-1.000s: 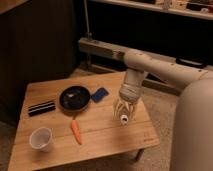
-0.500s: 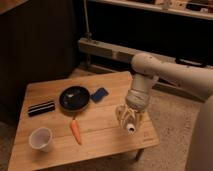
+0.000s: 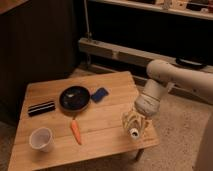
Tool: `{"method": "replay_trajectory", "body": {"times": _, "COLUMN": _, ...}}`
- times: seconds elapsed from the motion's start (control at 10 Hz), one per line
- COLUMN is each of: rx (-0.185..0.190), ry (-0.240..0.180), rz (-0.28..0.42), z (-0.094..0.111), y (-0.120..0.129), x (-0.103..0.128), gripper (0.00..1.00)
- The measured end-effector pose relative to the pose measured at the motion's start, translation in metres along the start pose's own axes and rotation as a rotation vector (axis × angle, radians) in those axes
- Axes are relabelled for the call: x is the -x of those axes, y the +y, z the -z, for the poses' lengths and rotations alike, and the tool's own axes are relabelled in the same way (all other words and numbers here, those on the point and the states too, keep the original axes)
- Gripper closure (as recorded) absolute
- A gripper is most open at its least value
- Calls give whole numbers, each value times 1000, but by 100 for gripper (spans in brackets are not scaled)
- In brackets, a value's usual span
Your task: Stand the bottle upright
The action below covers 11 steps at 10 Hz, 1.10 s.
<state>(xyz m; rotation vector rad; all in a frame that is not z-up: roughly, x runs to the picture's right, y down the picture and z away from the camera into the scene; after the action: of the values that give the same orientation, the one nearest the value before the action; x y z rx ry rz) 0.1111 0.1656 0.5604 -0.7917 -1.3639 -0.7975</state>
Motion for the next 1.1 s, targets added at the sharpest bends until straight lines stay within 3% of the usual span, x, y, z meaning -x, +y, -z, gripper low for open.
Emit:
{"method": "replay_trajectory", "body": {"times": 0.2, "rx": -76, "ry": 22, "rz": -72, "z": 1, "y": 5, "x": 12, "gripper": 63}}
{"method": "replay_trajectory", "body": {"times": 0.3, "rx": -92, "ry": 23, "rz": -93, "z": -1, "y": 6, "x": 14, "gripper": 63}}
{"method": "replay_trajectory", "body": {"times": 0.7, "rx": -173, "ry": -73, "rz": -220, "z": -13, "y": 13, "x": 19, "gripper": 63}}
{"method": "replay_trajectory", "body": {"times": 1.1, "rx": -264, "ry": -138, "rz": -339, "z": -25, "y": 32, "x": 18, "gripper": 63}}
